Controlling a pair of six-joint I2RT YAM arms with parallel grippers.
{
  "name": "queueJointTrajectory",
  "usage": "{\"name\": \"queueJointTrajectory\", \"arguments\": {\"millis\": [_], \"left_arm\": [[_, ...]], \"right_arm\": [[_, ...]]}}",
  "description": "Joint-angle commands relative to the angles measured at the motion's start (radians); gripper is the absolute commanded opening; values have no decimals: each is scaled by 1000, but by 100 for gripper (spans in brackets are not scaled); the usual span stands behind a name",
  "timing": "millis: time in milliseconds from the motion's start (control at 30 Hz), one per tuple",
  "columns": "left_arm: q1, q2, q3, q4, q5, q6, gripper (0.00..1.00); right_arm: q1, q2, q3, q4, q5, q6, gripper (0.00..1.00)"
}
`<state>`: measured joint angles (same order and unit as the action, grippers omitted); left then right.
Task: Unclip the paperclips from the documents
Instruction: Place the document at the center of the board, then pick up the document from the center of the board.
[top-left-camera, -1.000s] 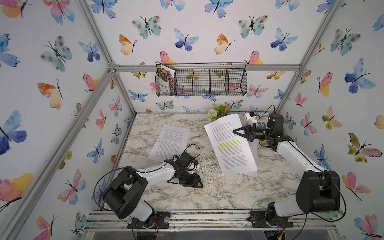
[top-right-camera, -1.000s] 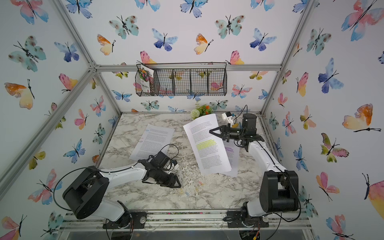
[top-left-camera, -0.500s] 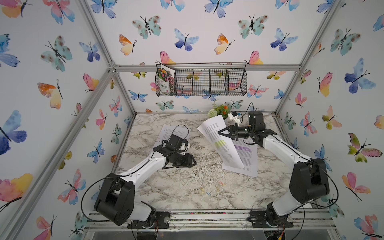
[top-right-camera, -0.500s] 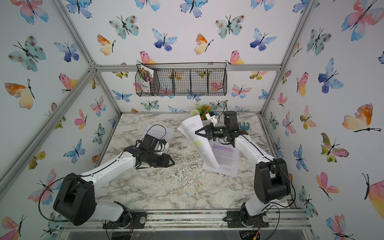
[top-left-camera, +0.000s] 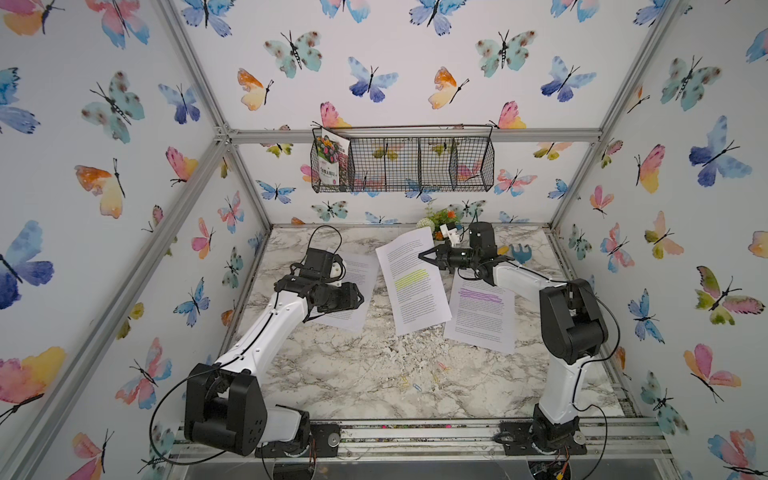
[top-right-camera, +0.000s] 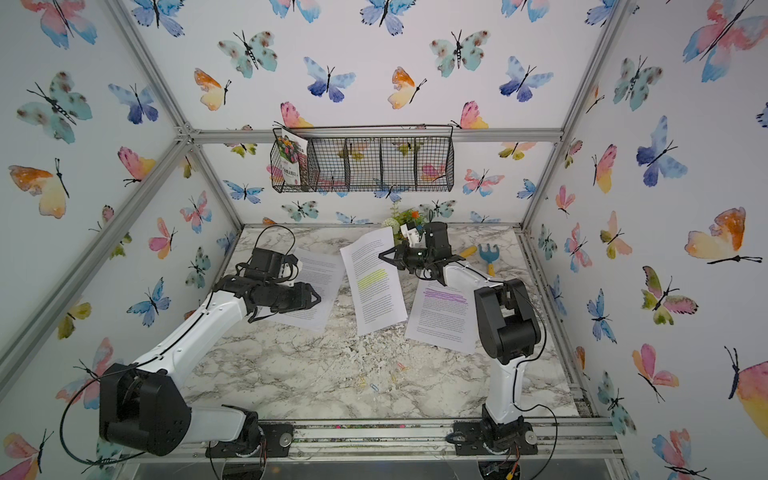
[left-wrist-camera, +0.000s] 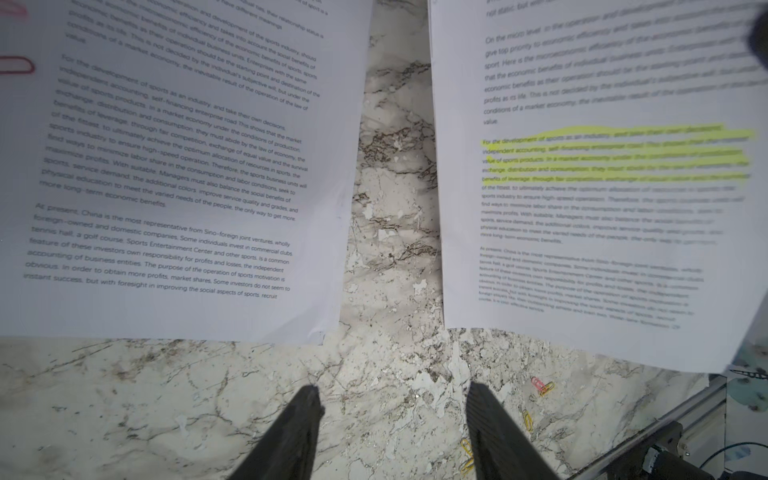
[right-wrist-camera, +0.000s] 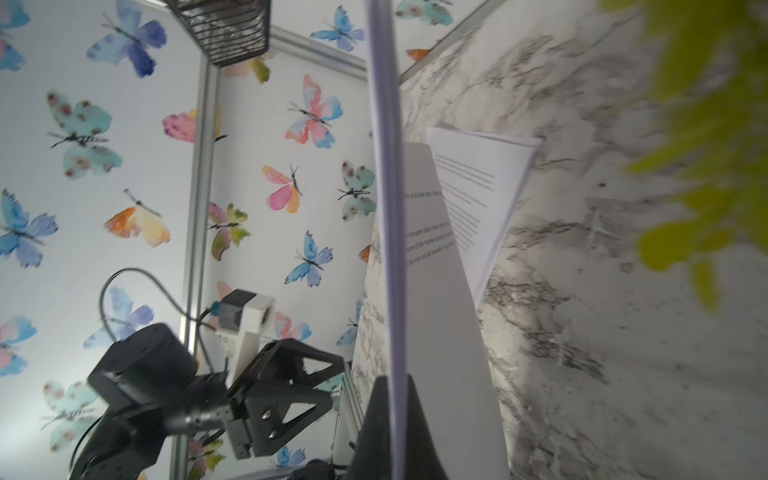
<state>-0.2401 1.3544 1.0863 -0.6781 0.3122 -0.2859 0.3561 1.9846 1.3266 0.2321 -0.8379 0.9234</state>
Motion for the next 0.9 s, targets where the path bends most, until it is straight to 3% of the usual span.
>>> {"name": "queueJointTrajectory", "arguments": {"millis": [0, 133, 200, 300, 367, 533, 700, 867], "left_arm": [[59, -37, 39, -41, -23, -2, 58], [105, -17, 95, -77, -62, 15, 58], [128, 2, 125, -100, -106, 17, 59], [192, 37, 142, -91, -133, 18, 60], [246, 68, 146, -76, -149, 10, 61], [352, 184, 153, -3, -192, 14, 79], [382, 329, 197, 67, -249, 51, 81], [389, 458, 240, 155, -245, 87, 82]], "right_arm": [[-29, 51, -30, 8, 136, -9, 3], [-69, 89, -3, -52, 194, -46, 9], [-87, 100, 38, -117, 222, -86, 18], [-113, 112, 146, -301, 279, -185, 48], [-126, 98, 202, -433, 348, -241, 57], [-134, -34, 214, -632, 531, -323, 64], [-102, -173, 115, -668, 514, -334, 66], [66, -216, 89, -698, 500, -359, 66]]}}
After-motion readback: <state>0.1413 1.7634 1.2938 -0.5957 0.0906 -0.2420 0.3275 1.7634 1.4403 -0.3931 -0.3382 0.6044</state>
